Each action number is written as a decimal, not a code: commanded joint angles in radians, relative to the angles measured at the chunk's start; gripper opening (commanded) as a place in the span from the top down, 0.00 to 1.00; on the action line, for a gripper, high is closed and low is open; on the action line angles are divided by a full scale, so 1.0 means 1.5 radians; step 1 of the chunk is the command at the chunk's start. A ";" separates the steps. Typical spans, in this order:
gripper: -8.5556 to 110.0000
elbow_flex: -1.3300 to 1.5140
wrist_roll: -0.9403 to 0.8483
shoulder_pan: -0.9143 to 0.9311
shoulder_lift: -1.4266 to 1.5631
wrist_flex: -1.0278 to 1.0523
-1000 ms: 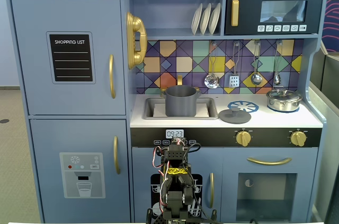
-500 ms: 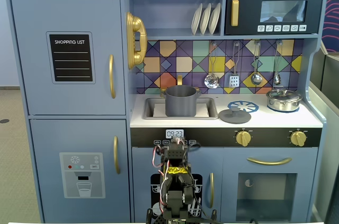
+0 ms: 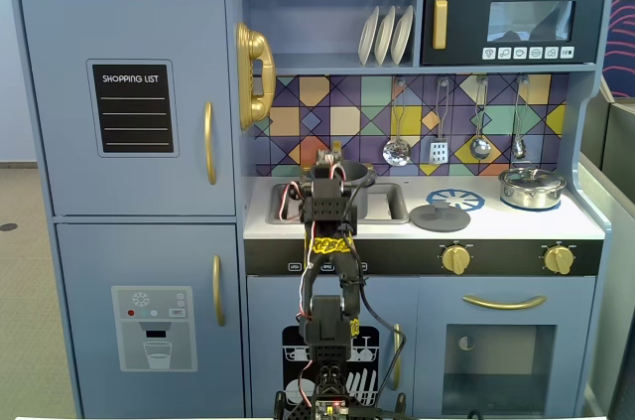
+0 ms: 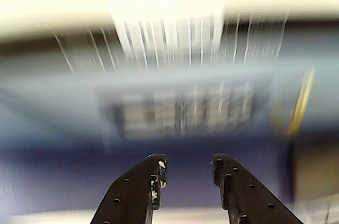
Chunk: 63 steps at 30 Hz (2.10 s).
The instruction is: Pick up the lid from the counter and put it on the gray recipient
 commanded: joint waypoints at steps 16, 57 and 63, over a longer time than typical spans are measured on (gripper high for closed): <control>0.93 0.347 0.008 0.359 0.056 -0.945; 0.69 0.270 -0.012 0.419 -0.340 -1.203; 0.70 0.234 -0.007 0.426 -0.393 -1.219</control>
